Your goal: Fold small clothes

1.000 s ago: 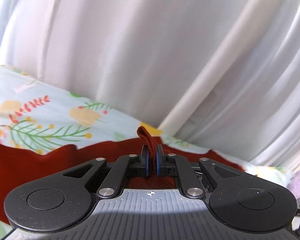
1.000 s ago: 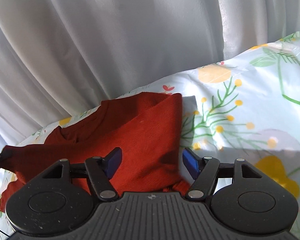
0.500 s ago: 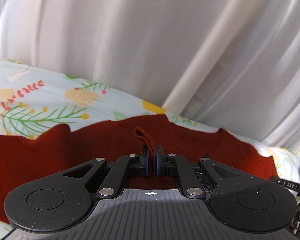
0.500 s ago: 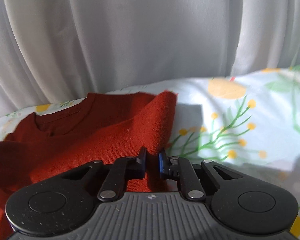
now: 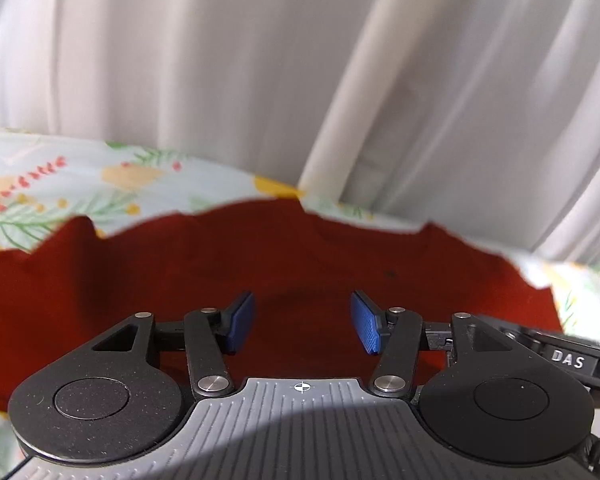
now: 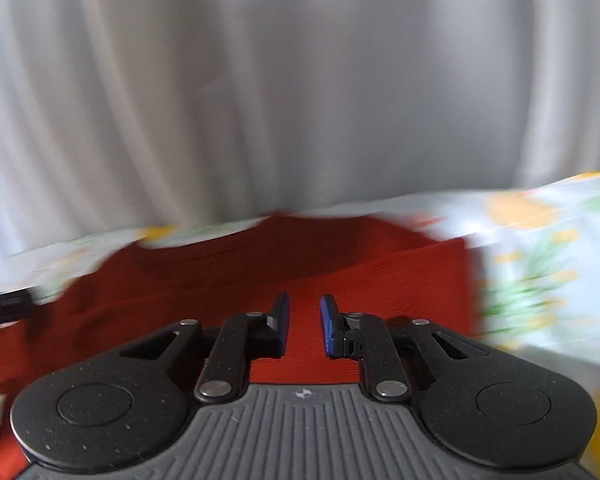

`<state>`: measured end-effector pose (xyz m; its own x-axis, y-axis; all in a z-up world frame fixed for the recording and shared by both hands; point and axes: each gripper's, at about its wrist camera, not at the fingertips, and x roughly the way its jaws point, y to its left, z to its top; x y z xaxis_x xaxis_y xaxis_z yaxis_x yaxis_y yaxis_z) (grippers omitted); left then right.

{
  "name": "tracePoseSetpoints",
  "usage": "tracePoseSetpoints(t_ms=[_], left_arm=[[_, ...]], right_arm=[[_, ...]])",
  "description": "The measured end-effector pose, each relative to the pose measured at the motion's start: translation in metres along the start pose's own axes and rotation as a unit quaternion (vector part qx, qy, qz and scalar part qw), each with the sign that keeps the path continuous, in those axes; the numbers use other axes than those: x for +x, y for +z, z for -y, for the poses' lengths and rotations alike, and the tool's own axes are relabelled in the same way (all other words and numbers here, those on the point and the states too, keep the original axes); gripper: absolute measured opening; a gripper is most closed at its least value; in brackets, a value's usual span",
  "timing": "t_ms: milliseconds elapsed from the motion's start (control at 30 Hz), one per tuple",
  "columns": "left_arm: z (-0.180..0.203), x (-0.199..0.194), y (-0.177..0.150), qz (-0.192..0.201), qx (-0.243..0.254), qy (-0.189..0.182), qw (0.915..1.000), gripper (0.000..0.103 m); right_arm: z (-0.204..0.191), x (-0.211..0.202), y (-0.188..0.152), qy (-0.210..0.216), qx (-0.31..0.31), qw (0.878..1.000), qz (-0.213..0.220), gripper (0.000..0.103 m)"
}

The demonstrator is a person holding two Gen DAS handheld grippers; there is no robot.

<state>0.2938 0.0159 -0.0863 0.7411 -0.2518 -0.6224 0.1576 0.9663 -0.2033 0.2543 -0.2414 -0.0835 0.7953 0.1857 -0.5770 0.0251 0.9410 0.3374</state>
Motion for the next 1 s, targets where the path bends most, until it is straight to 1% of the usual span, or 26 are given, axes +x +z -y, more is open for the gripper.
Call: tracePoseSetpoints(t_ms=[33,67,100,133,167,200,300,333,367,400,433,467,500,567,600,633,667,700,733,767,867,1000], left_arm=[[0.004,0.008,-0.004,-0.008,0.009,0.012,0.9999,0.058],[0.006,0.015,-0.006,-0.022,0.018,0.021,0.9994,0.058],[0.005,0.02,-0.008,-0.03,0.021,0.026,0.999,0.059],[0.003,0.018,-0.009,-0.017,0.025,0.024,0.9993,0.065],[0.001,0.017,-0.009,-0.014,0.024,0.024,0.9993,0.072],[-0.003,0.016,-0.01,-0.017,0.018,0.029,0.9993,0.08],[-0.012,0.016,-0.015,-0.01,0.012,0.029,0.9995,0.08],[-0.012,0.016,-0.015,-0.009,0.016,0.029,0.9994,0.081],[-0.01,0.015,-0.015,-0.011,0.019,0.03,0.9993,0.082],[-0.008,0.014,-0.014,-0.014,0.02,0.033,0.9991,0.082],[-0.005,0.012,-0.014,-0.018,0.02,0.036,0.999,0.082],[-0.004,0.01,-0.013,-0.021,0.016,0.033,0.9991,0.082],[-0.003,0.007,-0.013,-0.024,0.007,0.027,0.9993,0.082],[-0.002,0.003,-0.015,-0.026,-0.011,0.012,0.9995,0.082],[-0.001,0.003,-0.017,-0.026,-0.014,0.01,0.9995,0.083],[0.0,0.003,-0.017,-0.027,-0.009,0.012,0.9995,0.083],[0.002,0.003,-0.018,-0.028,0.0,0.017,0.9995,0.083],[0.004,0.003,-0.018,-0.03,0.006,0.021,0.9993,0.083],[0.004,0.002,-0.018,-0.031,0.008,0.024,0.9992,0.083],[0.004,0.002,-0.018,-0.032,0.008,0.024,0.9992,0.083],[0.003,0.001,-0.019,-0.032,0.009,0.029,0.999,0.083],[0.004,0.001,-0.022,-0.03,0.034,0.041,0.9981,0.083]], right_arm=[[-0.011,0.011,-0.004,0.013,-0.01,1.0,-0.004,0.016],[-0.018,0.02,-0.008,0.006,-0.029,1.0,-0.006,0.017],[-0.023,0.03,-0.011,-0.021,-0.054,0.998,-0.007,0.017],[-0.021,0.035,-0.013,-0.045,-0.074,0.996,0.003,0.016],[-0.016,0.035,-0.014,-0.065,-0.088,0.994,0.02,0.014],[-0.008,0.034,-0.013,-0.094,-0.095,0.991,0.027,0.014],[0.024,0.023,-0.008,-0.185,-0.103,0.977,0.041,0.014],[0.037,0.015,-0.006,-0.199,-0.094,0.974,0.045,0.013],[0.045,0.011,-0.004,-0.216,-0.085,0.972,0.044,0.017],[0.052,0.006,-0.004,-0.225,-0.072,0.971,0.043,0.031],[0.055,-0.001,-0.004,-0.235,-0.061,0.969,0.036,0.032],[0.054,-0.009,-0.004,-0.229,-0.05,0.971,0.035,0.031],[0.05,-0.019,-0.007,-0.211,-0.043,0.976,0.042,0.031],[0.037,-0.036,-0.018,-0.152,-0.042,0.986,0.046,0.031],[0.03,-0.041,-0.026,-0.132,-0.05,0.989,0.041,0.031],[0.026,-0.042,-0.037,-0.129,-0.063,0.989,0.031,0.03],[0.022,-0.04,-0.045,-0.14,-0.08,0.987,0.015,0.03],[0.02,-0.038,-0.053,-0.156,-0.096,0.983,0.012,0.03],[0.018,-0.04,-0.059,-0.167,-0.116,0.979,0.027,0.03],[0.017,-0.041,-0.061,-0.176,-0.126,0.976,0.029,0.03],[0.022,-0.04,-0.056,-0.18,-0.121,0.976,0.022,0.031],[0.021,-0.034,-0.056,-0.184,-0.126,0.975,0.023,0.033]])
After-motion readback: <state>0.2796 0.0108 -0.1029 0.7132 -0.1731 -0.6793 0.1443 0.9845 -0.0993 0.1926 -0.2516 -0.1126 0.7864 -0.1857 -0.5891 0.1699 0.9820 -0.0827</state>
